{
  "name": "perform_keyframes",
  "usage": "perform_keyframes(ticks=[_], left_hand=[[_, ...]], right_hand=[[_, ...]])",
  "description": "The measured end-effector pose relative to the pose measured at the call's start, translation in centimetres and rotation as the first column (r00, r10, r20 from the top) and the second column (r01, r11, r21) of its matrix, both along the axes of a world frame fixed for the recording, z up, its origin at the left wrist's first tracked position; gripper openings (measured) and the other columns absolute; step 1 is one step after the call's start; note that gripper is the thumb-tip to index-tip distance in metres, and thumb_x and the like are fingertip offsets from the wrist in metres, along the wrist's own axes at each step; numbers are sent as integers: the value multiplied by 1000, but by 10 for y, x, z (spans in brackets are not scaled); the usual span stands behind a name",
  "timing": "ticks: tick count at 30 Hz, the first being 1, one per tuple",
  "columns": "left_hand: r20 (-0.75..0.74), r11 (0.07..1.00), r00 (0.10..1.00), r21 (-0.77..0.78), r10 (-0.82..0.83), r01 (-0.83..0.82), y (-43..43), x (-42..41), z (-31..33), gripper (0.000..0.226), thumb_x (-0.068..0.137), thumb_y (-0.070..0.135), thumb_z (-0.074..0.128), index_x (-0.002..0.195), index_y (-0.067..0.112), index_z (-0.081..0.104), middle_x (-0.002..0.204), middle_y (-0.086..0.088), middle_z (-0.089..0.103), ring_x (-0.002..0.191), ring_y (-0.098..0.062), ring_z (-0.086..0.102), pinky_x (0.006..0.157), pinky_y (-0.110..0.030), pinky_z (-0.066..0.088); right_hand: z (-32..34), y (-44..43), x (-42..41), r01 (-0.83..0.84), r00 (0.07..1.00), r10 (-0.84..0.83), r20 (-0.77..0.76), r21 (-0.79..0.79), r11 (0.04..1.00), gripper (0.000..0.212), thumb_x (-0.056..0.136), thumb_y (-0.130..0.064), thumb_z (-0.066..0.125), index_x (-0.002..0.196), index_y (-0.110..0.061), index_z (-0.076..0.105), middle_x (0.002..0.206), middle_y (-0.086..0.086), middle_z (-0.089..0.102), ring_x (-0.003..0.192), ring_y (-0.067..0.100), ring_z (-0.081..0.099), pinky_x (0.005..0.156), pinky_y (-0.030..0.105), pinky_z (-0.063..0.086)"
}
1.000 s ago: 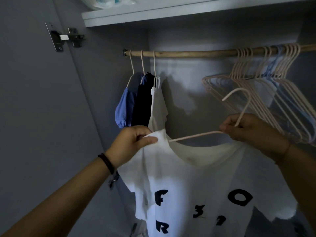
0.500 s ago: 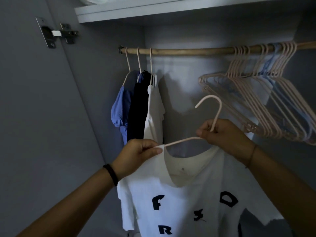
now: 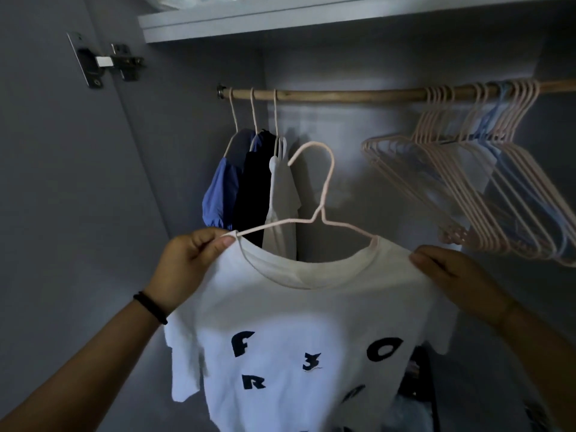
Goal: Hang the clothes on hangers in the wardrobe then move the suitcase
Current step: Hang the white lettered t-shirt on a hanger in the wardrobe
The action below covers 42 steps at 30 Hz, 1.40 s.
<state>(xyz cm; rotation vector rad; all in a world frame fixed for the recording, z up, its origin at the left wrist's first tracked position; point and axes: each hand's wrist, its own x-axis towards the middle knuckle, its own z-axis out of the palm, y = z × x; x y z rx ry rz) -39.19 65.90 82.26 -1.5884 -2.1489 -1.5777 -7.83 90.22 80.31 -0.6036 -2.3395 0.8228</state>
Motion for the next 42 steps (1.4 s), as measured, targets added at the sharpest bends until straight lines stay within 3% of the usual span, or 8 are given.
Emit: perform_keyframes(ticks=[4,8,16,19,23,29,35,42], left_hand=[[111,999,994,32,-15,11,-1,-1,-4,23,88,14,60,75,32,67,71,20,65,67,11,53,68,-3,39],[184,990,975,-43,-121,131,8,8,-11,10,82,30,59,78,29,69,67,13,59,65,3,48,66,-11,41],[253,917,940,-268,-229,295,20,33,-52,15,82,31,62,82,19,71,79,10,64,72,-2,57,74,-19,45],[155,948,975,-251,-158,193,29,55,-72,24,79,42,62,100,31,61,104,5,61,97,-5,56,90,-16,43],[239,974,946,-14,-218,228,42,117,-72,12,92,17,59,84,22,66,84,3,65,79,-2,60,74,-12,45],[514,839,742,-75,-430,538,66,212,-79,19,95,28,55,89,20,71,83,10,68,81,-2,62,79,-19,48],[755,882,565,38,-333,469,90,242,-60,17,92,22,59,96,8,69,88,-3,69,80,-8,62,74,-20,50],[753,845,521,85,-401,528,104,231,-46,9,94,18,57,95,14,65,83,1,65,80,-9,60,74,-21,51]], right_hand=[[7,-4,6,-7,999,7,37,12,1000,34,89,-57,44,63,-38,52,65,-15,55,63,2,54,57,16,37],[16,-17,6,-95,988,106,113,-100,990,76,65,-88,38,76,-18,65,77,5,66,68,8,62,64,22,48],[11,-44,52,-32,997,54,58,-327,945,98,44,-88,61,79,3,71,74,23,68,66,26,67,61,27,52],[0,-55,73,47,998,-27,54,-419,907,92,37,-88,64,79,-7,75,77,16,73,72,22,70,63,22,53],[-7,-75,88,137,990,-136,37,-469,872,77,41,-85,64,79,-19,79,82,8,75,77,18,71,60,13,51],[-14,-106,91,287,950,-307,61,-560,777,45,89,-49,51,87,-12,75,88,20,71,81,30,67,62,18,49],[-21,-123,58,298,940,-339,39,-574,762,34,100,-19,36,76,-24,61,73,-13,56,61,-3,54,53,0,37],[-15,-118,65,83,980,-185,-72,-698,712,27,93,-23,53,108,-4,64,102,18,70,97,35,66,85,41,53]])
